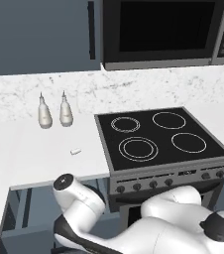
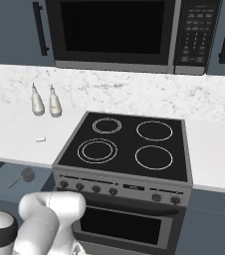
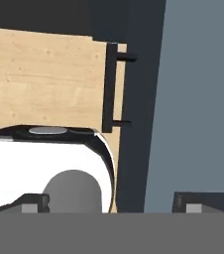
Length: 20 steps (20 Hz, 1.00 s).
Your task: Pick the measuring cup from the drawer and place it on the counter.
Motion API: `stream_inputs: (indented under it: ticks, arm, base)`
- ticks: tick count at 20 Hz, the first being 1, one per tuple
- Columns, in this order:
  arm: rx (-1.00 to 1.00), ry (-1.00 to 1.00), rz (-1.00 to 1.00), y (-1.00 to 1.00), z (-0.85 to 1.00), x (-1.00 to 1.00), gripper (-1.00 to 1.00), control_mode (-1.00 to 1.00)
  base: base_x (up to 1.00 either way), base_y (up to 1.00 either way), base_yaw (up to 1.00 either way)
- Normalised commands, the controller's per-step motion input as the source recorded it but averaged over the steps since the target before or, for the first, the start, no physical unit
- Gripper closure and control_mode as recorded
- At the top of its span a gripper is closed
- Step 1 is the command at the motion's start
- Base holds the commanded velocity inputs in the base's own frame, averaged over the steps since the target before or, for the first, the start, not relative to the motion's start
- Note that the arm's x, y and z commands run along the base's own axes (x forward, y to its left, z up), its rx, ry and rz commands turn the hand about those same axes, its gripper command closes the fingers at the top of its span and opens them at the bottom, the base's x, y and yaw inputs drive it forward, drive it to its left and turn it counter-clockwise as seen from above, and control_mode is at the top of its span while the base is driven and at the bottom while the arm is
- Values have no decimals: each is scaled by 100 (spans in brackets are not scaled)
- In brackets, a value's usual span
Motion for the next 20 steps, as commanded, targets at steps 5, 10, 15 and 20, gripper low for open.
stream_inputs:
  ticks: [5, 10, 15, 20]
  arm:
    - [-1, 1, 3, 0, -68, 20, -100, -100]
    - [0, 0, 1, 0, -35, 22, -100, -100]
    - [0, 0, 0, 0, -8, 3, -100, -100]
    - [-1, 17, 0, -5, -43, -73, -100, -100]
  base:
    - [0, 0, 0]
    - [0, 0, 0]
    - [0, 0, 0]
    - [0, 0, 0]
